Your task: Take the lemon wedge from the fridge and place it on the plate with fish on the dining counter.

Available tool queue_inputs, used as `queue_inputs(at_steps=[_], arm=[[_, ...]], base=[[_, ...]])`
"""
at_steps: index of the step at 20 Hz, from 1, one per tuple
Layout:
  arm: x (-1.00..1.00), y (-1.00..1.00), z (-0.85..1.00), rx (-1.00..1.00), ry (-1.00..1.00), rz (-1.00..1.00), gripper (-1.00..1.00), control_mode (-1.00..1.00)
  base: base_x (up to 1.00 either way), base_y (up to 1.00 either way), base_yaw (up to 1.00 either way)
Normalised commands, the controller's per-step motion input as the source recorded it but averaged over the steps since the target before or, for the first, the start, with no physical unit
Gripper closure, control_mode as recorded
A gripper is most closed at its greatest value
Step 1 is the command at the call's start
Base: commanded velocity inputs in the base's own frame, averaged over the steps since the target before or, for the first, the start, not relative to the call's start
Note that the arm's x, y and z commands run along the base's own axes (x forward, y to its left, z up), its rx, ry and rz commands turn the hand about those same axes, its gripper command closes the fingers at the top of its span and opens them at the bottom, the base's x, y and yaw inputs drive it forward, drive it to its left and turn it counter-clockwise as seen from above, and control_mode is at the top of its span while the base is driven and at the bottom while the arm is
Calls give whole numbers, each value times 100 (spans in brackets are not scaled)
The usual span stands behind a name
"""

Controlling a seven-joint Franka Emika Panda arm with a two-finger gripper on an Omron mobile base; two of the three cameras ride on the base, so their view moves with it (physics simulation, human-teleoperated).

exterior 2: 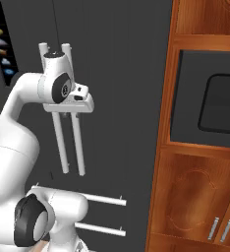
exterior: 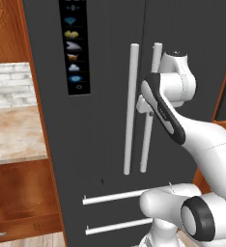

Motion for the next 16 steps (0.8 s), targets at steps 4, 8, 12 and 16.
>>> queue_inputs(at_steps=[4, 8, 12, 16], arm=[[-4, 0, 0, 0, 0, 0, -100, -100], [-4, 0, 0, 0, 0, 0, -100, -100], [-2, 0, 0, 0, 0, 0, -100, 100], [0, 0, 0, 0, 0, 0, -100, 100]], base=[[0, 0, 0], [0, 0, 0], [-4, 14, 1], [-49, 10, 0]])
